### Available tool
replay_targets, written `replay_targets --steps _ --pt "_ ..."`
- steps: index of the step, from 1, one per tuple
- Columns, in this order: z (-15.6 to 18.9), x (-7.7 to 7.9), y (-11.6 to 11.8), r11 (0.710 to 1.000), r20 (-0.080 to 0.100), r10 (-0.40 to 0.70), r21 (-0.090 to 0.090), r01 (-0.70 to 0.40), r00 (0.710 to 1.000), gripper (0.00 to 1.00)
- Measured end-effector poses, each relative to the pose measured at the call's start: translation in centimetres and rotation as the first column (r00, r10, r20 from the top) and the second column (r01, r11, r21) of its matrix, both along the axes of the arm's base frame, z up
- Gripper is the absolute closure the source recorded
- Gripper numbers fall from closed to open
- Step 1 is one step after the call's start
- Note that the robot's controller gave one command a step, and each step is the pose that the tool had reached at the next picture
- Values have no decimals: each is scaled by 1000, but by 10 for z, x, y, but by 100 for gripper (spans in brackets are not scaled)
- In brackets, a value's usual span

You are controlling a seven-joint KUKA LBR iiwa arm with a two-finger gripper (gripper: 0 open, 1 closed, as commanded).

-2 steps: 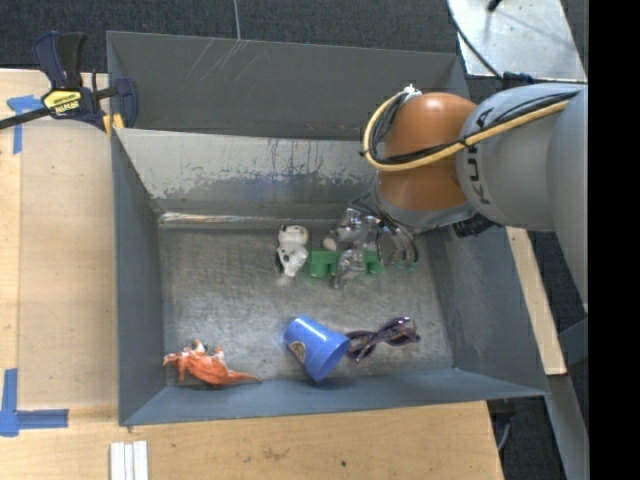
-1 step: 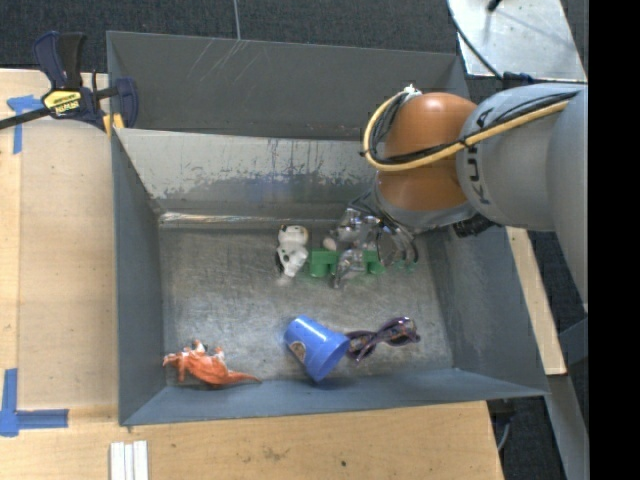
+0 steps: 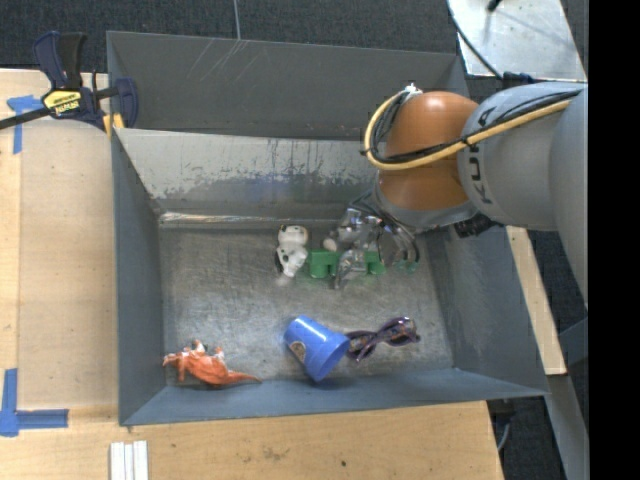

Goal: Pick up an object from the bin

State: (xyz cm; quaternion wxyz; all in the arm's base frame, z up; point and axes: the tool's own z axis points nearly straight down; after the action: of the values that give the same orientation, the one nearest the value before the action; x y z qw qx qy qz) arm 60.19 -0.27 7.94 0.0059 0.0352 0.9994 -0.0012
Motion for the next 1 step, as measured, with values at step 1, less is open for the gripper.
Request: replay_targets --steps 1 --pt "10 0 0 1000 -7 0 2 0 1000 100"
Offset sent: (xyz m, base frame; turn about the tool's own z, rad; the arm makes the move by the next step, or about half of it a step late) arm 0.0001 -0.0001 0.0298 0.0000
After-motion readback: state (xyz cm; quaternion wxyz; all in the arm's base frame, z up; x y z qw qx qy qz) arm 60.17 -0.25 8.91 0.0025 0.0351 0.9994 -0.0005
